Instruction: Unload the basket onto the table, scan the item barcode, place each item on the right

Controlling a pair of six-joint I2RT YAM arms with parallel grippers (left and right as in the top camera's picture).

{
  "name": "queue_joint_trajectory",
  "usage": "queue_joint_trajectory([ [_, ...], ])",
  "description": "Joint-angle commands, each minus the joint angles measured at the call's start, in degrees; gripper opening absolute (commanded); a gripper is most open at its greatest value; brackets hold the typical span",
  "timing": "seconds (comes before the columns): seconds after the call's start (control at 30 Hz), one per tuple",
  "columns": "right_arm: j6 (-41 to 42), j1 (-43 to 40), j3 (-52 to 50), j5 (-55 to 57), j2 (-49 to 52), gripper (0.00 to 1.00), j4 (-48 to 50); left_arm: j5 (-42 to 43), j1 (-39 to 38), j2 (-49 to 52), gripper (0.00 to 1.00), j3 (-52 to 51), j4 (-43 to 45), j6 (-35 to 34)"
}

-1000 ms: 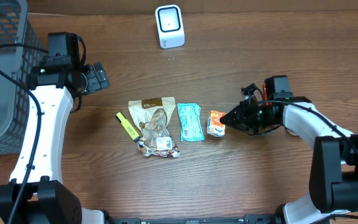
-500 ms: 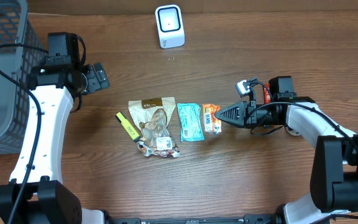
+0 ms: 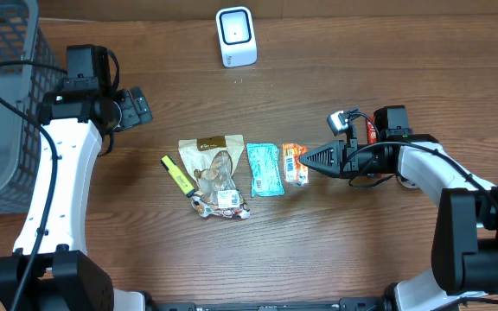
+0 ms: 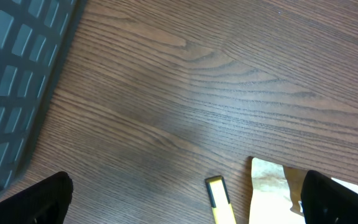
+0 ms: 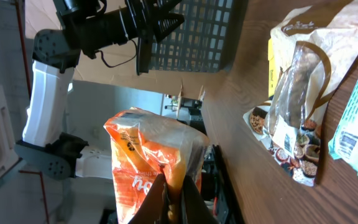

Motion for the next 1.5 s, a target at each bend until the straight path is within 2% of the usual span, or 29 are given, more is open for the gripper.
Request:
queue_joint_trajectory([
  [0.0,1.6,-0.5,0.6,-1.9,-0.9,0.04,0.2,-0.5,-0.2,-0.7,1.0,0.7,0.0,-0.5],
  [0.23,1.8,-0.5,0.6,-1.9,-6.9,0.04,-1.7,-0.5,-0.2,-0.7,1.0,0.7,0.0,-0.5],
  [0.5,4.8,-0.5,0.6,-1.9,-18.4,0.04,-2.8,-0.5,-0.2,-0.7,1.0,0.7,0.0,-0.5],
  [0.7,4.5,-0.5,0.5,0.3,-20.0,0.04,-1.9,-0.5,-0.2,-0.7,1.0,0.7,0.0,-0.5],
  [0.73,4.5,-0.5,0.5,2.7,-20.0,0.04,-1.2,-0.5,-0.2,-0.7,1.0,0.7,0.0,-0.5],
  [0.9,5.3,0.3,0.3,32.4,-19.7,0.04,-1.4,-0.5,-0.3,-0.7,1.0,0.7,0.0,-0.5],
  [1.03,5.2,2.9,0.0,49.8,-18.4,0.04,-1.3,-0.5,-0.3,-0.7,1.0,0.7,0.0,-0.5],
  [1.13,5.2,5.0,0.1,58.6,-17.5,0.04,-0.1,-0.5,-0.3,-0.7,1.0,0.7,0.0,-0.5],
  [1.23,5.2,5.0,2.0,58.9,-17.5,0.03,1.5,-0.5,-0.4,-0.7,1.0,0.7,0.0,-0.5],
  [1.3,5.2,5.0,6.1,58.9,-17.5,0.03,0.4,-0.5,-0.4,-0.7,1.0,0.7,0.0,-0.5],
  [1.4,5.2,5.4,16.8,59.8,-16.8,0.03,-6.1,-0.5,-0.4,-0.7,1.0,0.7,0.0,-0.5],
  [1.47,2.5,7.0,32.6,65.7,-13.0,0.03,-16.9,-0.5,-0.4,-0.7,1.0,0.7,0.0,-0.5],
])
